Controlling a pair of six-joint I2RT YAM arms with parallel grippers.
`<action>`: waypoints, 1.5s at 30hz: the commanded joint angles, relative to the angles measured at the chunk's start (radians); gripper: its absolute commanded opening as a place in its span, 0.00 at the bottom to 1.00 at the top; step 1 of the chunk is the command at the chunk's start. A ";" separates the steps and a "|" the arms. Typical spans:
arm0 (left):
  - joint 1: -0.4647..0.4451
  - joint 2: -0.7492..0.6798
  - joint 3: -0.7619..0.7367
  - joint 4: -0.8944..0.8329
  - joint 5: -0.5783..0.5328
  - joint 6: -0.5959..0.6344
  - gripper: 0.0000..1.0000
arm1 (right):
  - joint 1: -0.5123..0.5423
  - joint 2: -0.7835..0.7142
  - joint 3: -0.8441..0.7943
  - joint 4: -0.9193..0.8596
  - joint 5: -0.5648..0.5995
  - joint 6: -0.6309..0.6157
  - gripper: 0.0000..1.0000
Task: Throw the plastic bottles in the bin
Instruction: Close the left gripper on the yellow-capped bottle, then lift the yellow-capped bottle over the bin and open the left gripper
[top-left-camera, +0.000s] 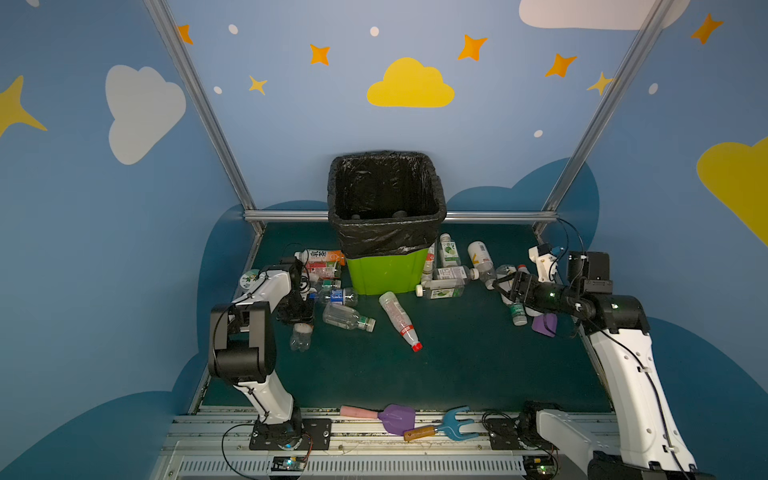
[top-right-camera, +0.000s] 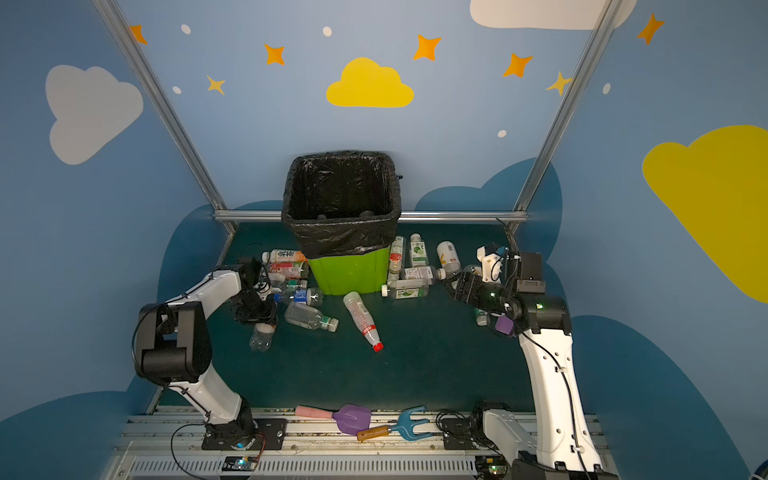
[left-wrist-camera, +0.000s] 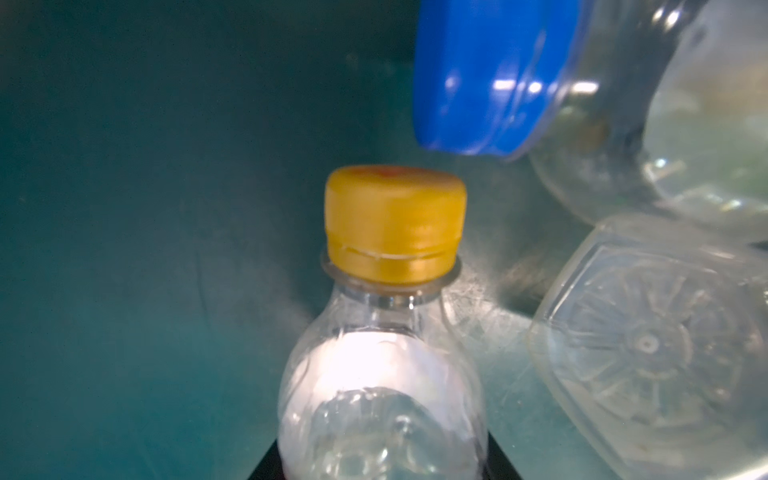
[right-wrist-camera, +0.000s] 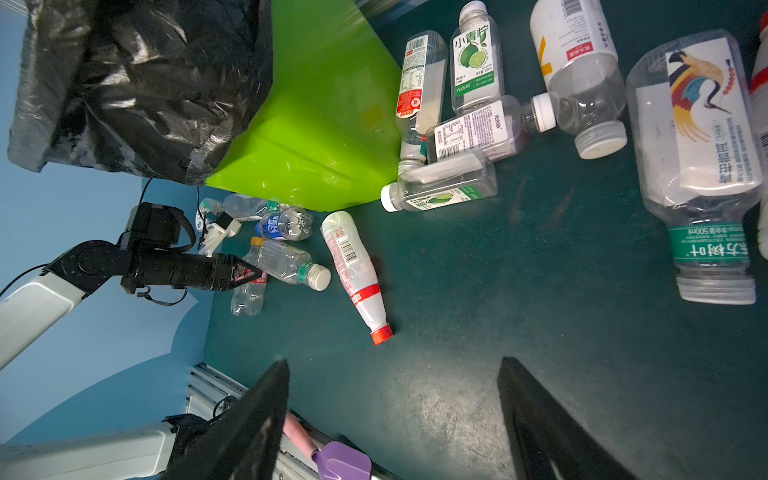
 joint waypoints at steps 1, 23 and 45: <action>0.007 -0.058 0.042 -0.056 -0.005 -0.036 0.48 | -0.003 -0.015 -0.001 -0.008 0.009 0.001 0.78; 0.082 -0.820 0.194 0.199 0.187 -0.416 0.46 | -0.002 -0.002 -0.009 0.024 -0.018 0.042 0.77; -0.394 0.286 1.848 -0.152 0.144 -0.351 1.00 | 0.054 0.086 0.115 0.039 -0.016 0.082 0.77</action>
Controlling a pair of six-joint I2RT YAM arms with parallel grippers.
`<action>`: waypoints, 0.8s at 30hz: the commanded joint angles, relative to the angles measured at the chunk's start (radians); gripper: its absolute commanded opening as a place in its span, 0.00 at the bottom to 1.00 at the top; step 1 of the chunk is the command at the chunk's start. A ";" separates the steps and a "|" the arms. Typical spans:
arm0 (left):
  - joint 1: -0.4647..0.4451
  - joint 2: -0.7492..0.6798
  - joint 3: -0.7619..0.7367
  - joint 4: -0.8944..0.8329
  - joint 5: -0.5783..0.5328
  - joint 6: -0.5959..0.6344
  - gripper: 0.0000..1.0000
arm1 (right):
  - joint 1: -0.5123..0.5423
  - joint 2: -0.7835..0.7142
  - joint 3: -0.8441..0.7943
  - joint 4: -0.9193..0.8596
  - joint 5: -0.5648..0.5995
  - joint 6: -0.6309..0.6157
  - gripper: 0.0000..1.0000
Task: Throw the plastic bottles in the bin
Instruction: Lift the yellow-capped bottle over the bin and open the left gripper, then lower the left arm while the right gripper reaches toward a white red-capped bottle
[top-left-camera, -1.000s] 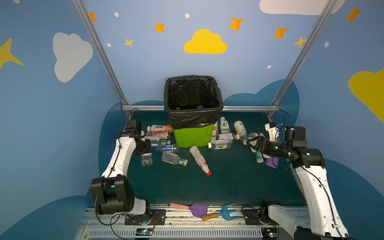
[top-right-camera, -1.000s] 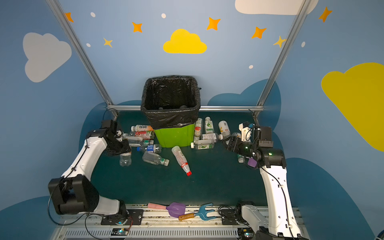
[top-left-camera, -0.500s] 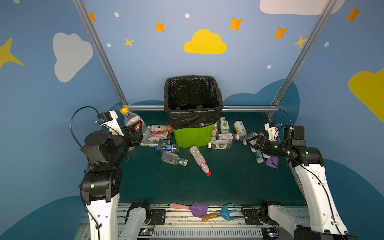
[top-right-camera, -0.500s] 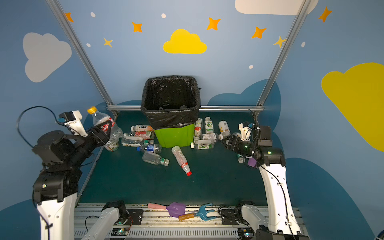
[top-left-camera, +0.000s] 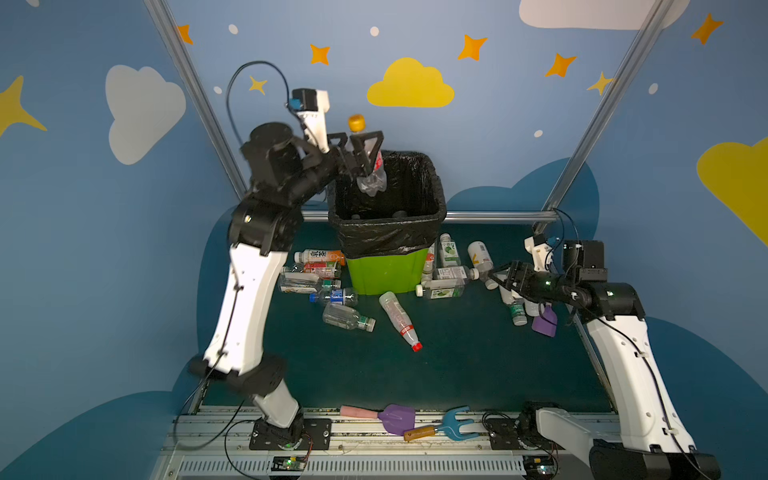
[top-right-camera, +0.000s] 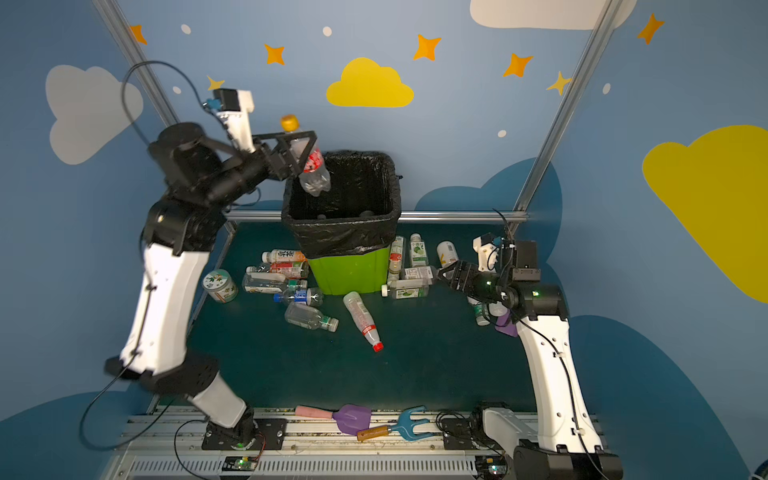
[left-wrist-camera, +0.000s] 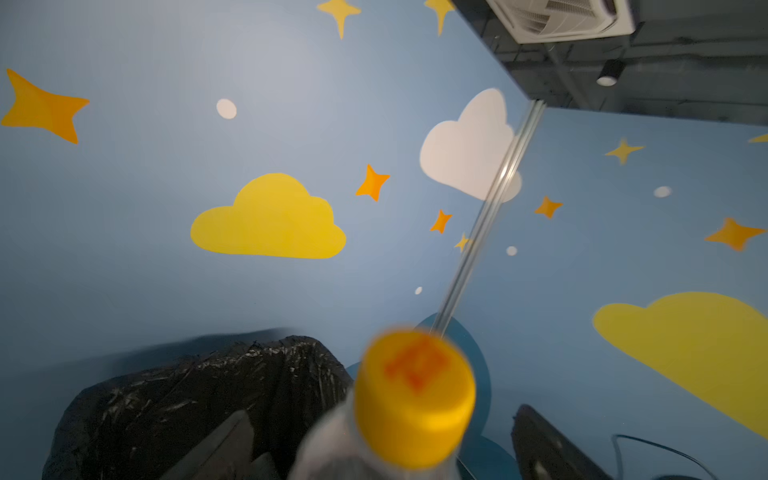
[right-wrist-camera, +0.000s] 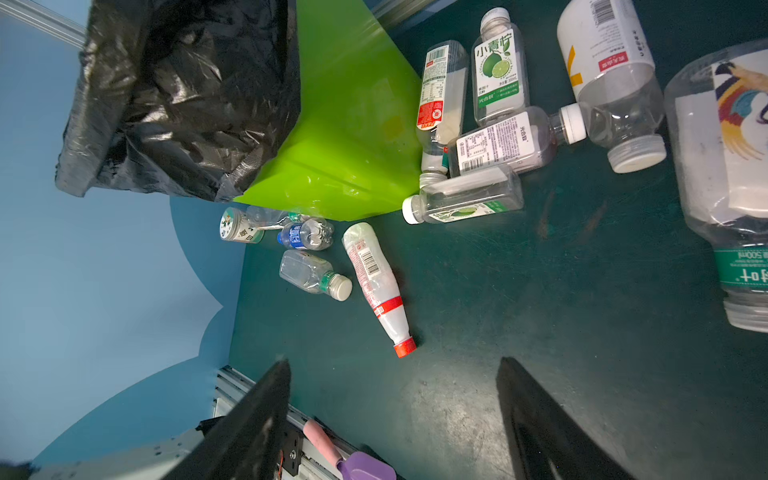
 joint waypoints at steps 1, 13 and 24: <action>0.003 0.205 0.486 -0.463 -0.087 0.008 1.00 | 0.007 0.001 0.038 0.001 0.004 0.002 0.77; -0.021 -0.602 -0.720 -0.245 -0.263 -0.047 1.00 | 0.010 -0.010 -0.041 -0.008 0.045 -0.029 0.77; -0.142 -0.891 -1.428 -0.280 -0.263 -0.332 1.00 | 0.201 0.037 -0.181 0.036 0.116 -0.061 0.76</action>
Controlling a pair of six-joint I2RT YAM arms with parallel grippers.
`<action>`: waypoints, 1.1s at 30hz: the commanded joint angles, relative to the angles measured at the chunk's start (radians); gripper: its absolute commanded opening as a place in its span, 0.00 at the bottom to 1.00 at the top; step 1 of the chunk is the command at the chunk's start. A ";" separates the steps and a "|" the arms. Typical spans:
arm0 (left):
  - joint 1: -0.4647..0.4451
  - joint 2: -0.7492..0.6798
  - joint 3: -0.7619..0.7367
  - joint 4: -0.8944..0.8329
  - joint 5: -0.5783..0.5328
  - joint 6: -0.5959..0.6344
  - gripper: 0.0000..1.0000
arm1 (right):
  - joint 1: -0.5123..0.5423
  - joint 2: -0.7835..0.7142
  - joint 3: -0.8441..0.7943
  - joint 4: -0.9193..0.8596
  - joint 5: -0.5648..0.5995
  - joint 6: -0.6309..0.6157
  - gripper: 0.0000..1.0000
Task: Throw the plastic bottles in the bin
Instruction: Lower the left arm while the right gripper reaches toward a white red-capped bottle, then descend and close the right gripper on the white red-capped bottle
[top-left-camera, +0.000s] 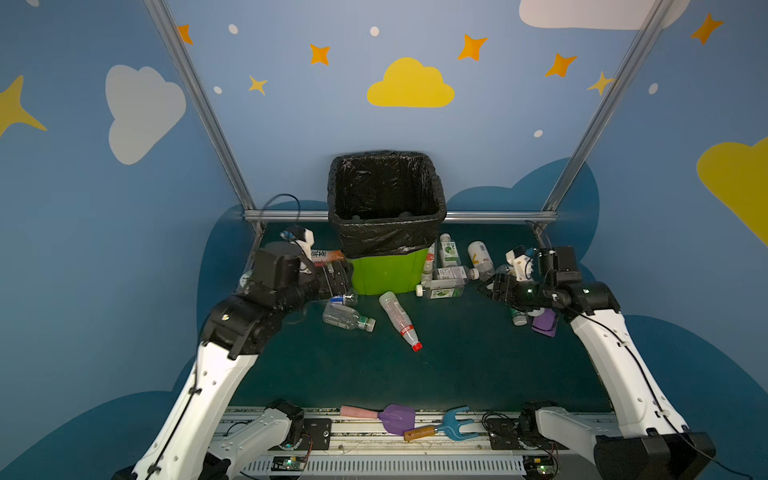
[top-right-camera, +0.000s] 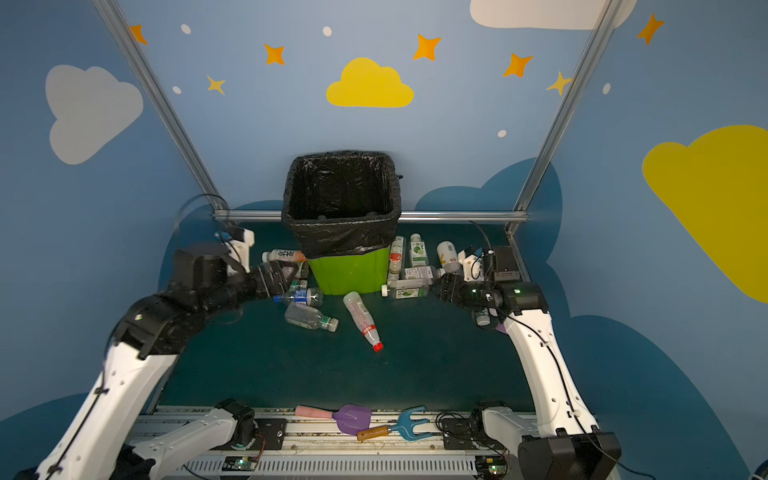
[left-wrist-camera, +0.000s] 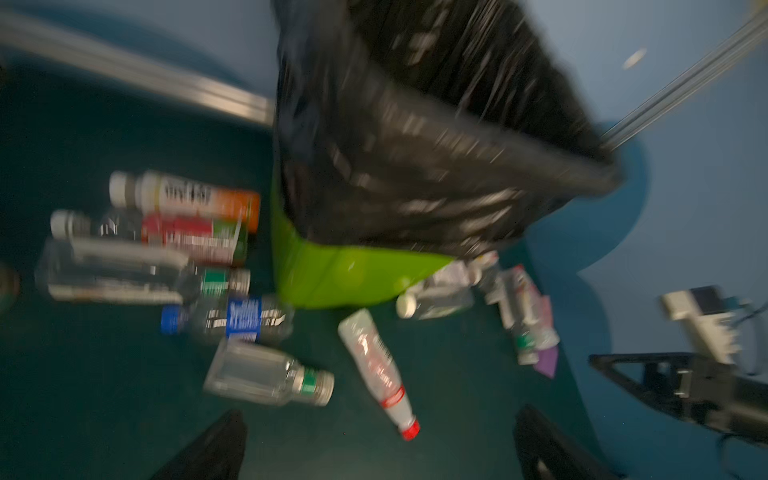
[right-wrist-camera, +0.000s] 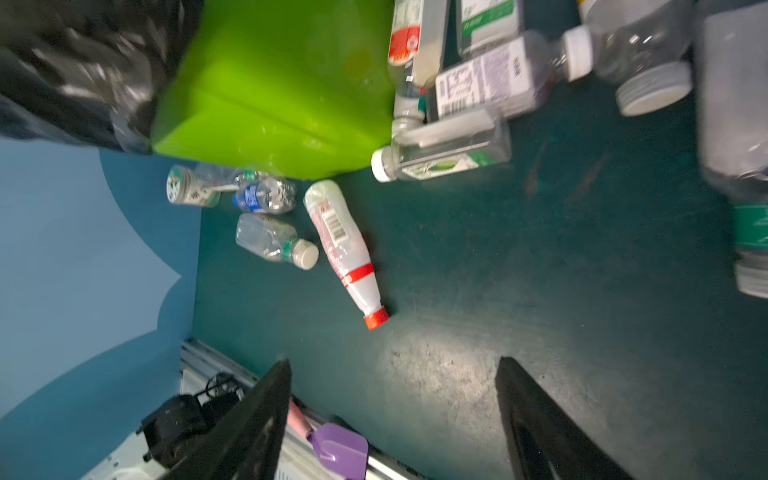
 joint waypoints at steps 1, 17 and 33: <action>-0.044 -0.046 -0.111 -0.033 -0.030 -0.144 1.00 | 0.095 0.004 -0.059 0.046 0.031 -0.021 0.76; -0.090 -0.123 -0.284 0.138 -0.190 -0.218 1.00 | 0.585 0.181 -0.210 0.441 0.390 -0.024 0.80; -0.061 -0.040 -0.191 0.119 -0.213 -0.055 1.00 | 0.704 0.695 0.181 0.337 0.575 -0.025 0.79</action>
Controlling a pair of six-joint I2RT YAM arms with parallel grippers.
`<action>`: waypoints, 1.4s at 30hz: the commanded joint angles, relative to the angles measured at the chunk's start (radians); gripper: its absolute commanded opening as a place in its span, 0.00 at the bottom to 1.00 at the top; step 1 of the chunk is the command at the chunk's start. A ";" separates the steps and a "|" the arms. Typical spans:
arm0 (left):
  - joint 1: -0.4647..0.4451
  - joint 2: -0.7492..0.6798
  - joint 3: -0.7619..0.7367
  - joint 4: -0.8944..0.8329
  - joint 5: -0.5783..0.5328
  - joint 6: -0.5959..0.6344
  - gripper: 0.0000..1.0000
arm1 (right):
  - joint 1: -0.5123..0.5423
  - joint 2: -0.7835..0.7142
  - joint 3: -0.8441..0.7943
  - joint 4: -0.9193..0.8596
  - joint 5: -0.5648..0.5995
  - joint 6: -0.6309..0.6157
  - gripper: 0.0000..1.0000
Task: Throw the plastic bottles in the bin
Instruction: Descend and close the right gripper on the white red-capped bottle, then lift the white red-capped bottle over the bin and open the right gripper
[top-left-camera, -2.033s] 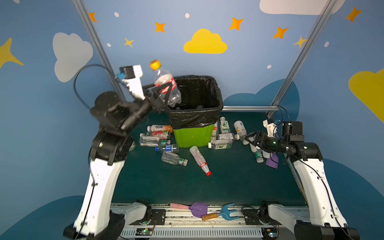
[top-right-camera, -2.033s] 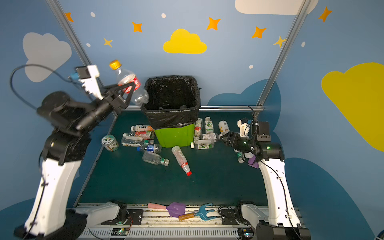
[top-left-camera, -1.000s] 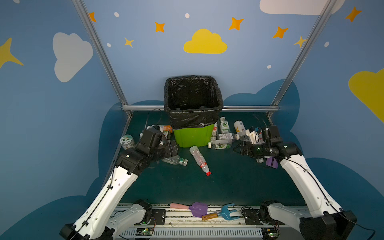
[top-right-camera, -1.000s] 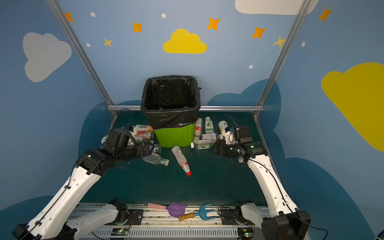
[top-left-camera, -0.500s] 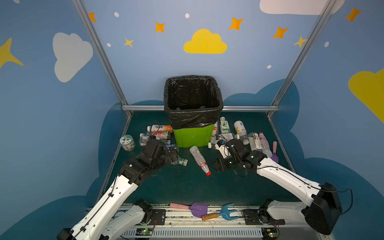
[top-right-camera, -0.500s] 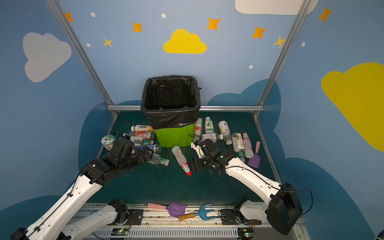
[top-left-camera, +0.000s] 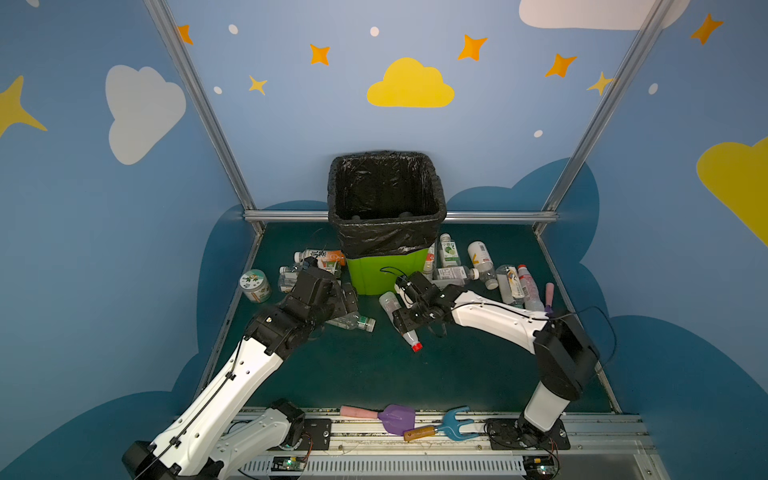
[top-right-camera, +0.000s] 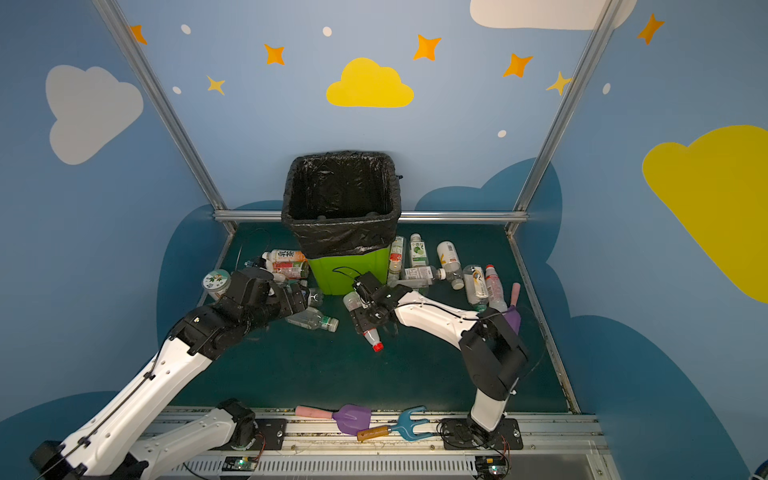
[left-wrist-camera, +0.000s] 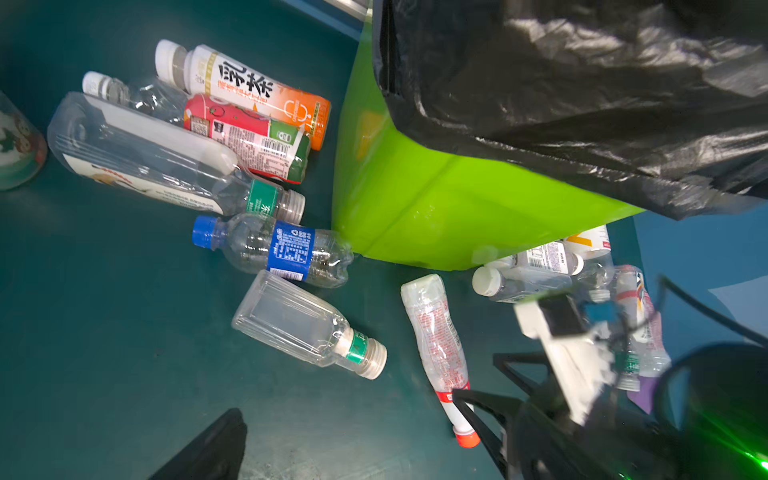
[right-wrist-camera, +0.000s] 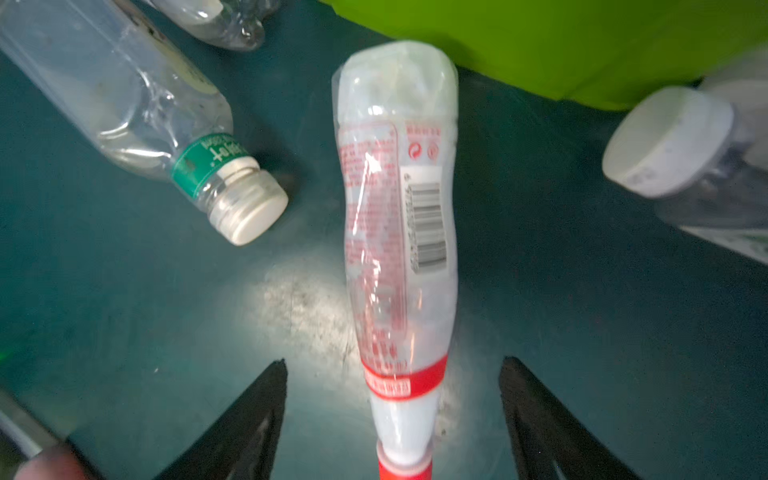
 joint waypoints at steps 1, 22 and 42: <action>0.023 -0.017 0.043 -0.038 -0.009 0.076 1.00 | 0.016 0.062 0.084 -0.060 0.077 0.007 0.79; 0.164 -0.116 0.045 -0.093 0.053 0.082 1.00 | 0.025 0.261 0.254 -0.175 0.149 0.011 0.79; 0.220 -0.107 0.048 -0.060 0.100 0.101 1.00 | 0.036 -0.039 0.135 -0.187 0.166 0.111 0.47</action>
